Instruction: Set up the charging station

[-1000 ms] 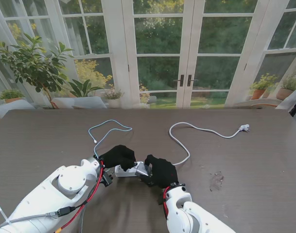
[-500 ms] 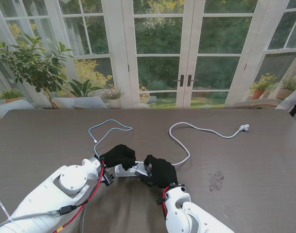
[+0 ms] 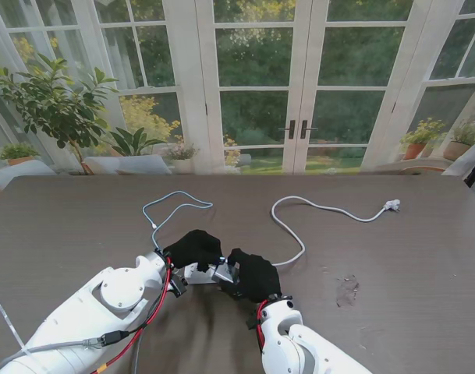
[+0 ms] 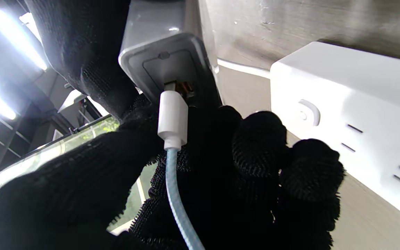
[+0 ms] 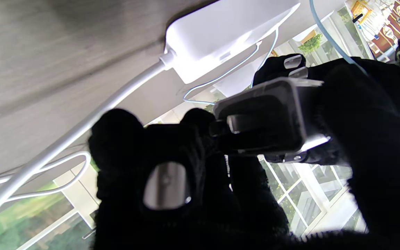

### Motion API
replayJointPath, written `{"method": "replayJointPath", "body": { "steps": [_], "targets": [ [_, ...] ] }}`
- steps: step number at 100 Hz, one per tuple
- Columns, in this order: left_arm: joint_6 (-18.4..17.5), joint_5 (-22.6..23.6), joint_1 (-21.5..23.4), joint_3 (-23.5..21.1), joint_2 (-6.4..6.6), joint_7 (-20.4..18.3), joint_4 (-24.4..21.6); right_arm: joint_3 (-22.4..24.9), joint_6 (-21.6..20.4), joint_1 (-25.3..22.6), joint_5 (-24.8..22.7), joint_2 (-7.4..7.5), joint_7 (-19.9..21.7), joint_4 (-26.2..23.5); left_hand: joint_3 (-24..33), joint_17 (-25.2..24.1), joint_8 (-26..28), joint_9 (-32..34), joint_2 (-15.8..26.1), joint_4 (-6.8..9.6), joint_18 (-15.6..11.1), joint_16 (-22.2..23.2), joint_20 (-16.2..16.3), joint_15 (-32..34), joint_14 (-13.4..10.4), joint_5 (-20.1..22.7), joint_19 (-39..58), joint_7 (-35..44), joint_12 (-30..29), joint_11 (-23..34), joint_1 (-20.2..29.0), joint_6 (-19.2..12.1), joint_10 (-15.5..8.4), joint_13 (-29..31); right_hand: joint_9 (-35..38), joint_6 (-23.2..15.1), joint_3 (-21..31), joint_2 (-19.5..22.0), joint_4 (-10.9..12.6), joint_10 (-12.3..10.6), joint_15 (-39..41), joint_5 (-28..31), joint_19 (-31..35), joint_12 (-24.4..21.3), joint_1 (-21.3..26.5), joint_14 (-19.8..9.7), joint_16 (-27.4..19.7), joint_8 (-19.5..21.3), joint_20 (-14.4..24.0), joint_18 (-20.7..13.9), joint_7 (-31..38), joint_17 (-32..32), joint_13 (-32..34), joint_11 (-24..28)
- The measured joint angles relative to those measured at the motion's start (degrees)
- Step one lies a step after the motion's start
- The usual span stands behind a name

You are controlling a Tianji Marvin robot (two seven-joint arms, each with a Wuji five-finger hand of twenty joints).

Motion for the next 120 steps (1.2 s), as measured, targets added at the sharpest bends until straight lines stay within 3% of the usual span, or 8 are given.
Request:
{"method": "replayJointPath", "body": {
  "steps": [21, 34, 37, 49, 59, 65, 85, 120],
  "targets": [
    [3.6, 0.9, 2.8, -3.2, 0.13, -0.1, -4.3, -0.2, -0.1, 0.0, 0.0, -0.29, 0.2, -0.5, -2.0, -0.8, -1.6, 0.6, -2.2, 0.07, 0.0, -0.9, 0.3, 1.2, 0.2, 0.7, 0.0, 0.8, -0.2, 1.0, 1.5, -0.2, 0.0, 0.8, 0.0, -0.4, 0.0, -0.1, 0.0, 0.0, 0.0, 0.0, 0.0, 0.0, 0.0, 0.0, 0.0, 0.6, 0.0, 0.0, 0.0, 0.0, 0.0, 0.0],
    [4.8, 0.9, 3.7, -4.4, 0.31, -0.8, -5.4, -0.2, -0.2, 0.1, 0.0, -0.33, 0.4, -0.7, -6.7, -9.1, 0.7, -1.9, 1.5, 0.07, 0.2, 2.8, 4.2, -2.4, 0.3, -1.4, 0.0, 1.0, 0.6, 2.3, 2.3, -0.2, -0.1, -0.8, 0.0, -0.5, 0.0, -0.1, 0.0, 0.0, 0.0, 0.0, 0.0, 0.1, 0.0, 0.0, 0.0, 0.6, 0.0, 0.0, 0.0, 0.0, 0.0, 0.0],
    [5.3, 1.0, 3.9, -4.6, 0.37, -1.1, -5.8, -0.2, -0.2, 0.1, 0.0, -0.33, 0.4, -0.7, -10.0, -11.8, 1.8, -3.3, 2.6, 0.02, 0.6, 3.7, 5.1, -4.1, 0.7, -2.1, 0.0, 0.6, -0.2, 3.1, 0.8, -0.2, -0.1, -2.3, 0.0, -0.5, 0.0, -0.1, 0.0, 0.0, 0.0, 0.0, 0.0, 0.5, 0.0, 0.0, 0.0, 0.6, 0.0, 0.0, 0.0, 0.0, 0.0, 0.0],
    [8.4, 2.6, 5.0, -6.1, 0.99, -2.9, -8.2, 0.0, -0.2, 0.1, -0.1, -0.32, 0.8, -0.7, -13.9, -23.9, 6.4, -10.8, 7.9, 0.02, 1.3, 5.6, 8.3, -10.6, 3.3, -3.8, -2.3, -6.3, -3.1, 2.4, -6.4, 0.2, 1.8, -12.3, 0.0, -0.6, 0.0, -0.6, 0.0, 0.0, 0.2, 0.4, 0.0, 1.1, 0.0, -0.1, 0.0, 0.6, 0.2, 0.0, 0.0, 0.1, 0.0, 0.0],
    [9.6, 6.0, 5.9, -7.5, 1.64, -4.5, -10.3, 0.0, -0.2, 0.2, -0.1, -0.31, 1.0, -0.7, -15.0, -30.7, 6.9, -16.0, 12.7, 4.50, 1.5, 2.7, 8.3, -14.9, 5.2, -4.8, -6.4, -11.7, -10.2, -4.9, -10.5, 1.0, 1.7, -20.0, 0.0, -0.6, 0.0, -0.6, -0.1, -0.1, 0.2, 0.5, 0.0, 1.4, 0.0, -0.2, 0.0, 0.6, 0.4, 0.0, 0.0, 0.1, 0.0, 0.0],
    [10.4, 6.2, 6.4, -8.4, 2.00, -5.8, -11.3, 0.0, -0.2, 0.3, -0.1, -0.31, 1.1, -0.7, -16.7, -33.3, 6.9, -18.3, 13.5, 4.62, 1.5, 0.3, 8.3, -18.3, 6.4, -5.3, -8.8, -15.9, -12.7, -7.2, -12.2, 1.5, 1.7, -23.3, 0.0, -0.6, 0.0, -0.6, -0.5, -0.1, 0.3, 0.6, 0.0, 1.5, 0.0, -0.2, 0.0, 0.5, 0.4, 0.0, 0.0, 0.1, 0.0, 0.0],
    [11.9, 10.0, 7.9, -10.8, 3.43, -9.5, -14.1, 0.1, -0.4, 0.4, -0.1, -0.32, 1.4, -1.0, -19.5, -35.8, 5.3, -21.2, 14.8, 4.62, 1.6, -1.6, 8.3, -20.2, 6.9, -8.2, -9.7, -27.9, -15.4, -9.1, -12.8, 1.5, 1.7, -26.3, 0.0, -0.6, 0.0, -0.6, -0.6, -0.4, 0.4, 0.6, 0.0, 2.1, 0.0, -0.5, 0.0, 0.5, 0.4, 0.0, 0.0, 0.2, 0.0, 0.0],
    [12.7, 14.1, 10.5, -13.7, 5.22, -14.6, -17.3, 0.4, -0.7, 0.5, -0.2, -0.47, 2.1, -1.9, -20.1, -36.9, 3.0, -23.2, 14.8, 4.62, 0.9, -1.0, 9.1, -19.0, 6.7, -10.7, -9.7, -32.4, -13.9, -7.0, -12.8, -3.9, 1.7, -27.8, 0.0, -0.9, 0.0, -0.6, -1.1, -1.5, 0.4, 0.6, -0.1, 2.4, 0.0, -1.6, 0.0, 0.5, 0.4, -0.4, 0.0, 0.3, 0.0, 0.0]
  ]
}}
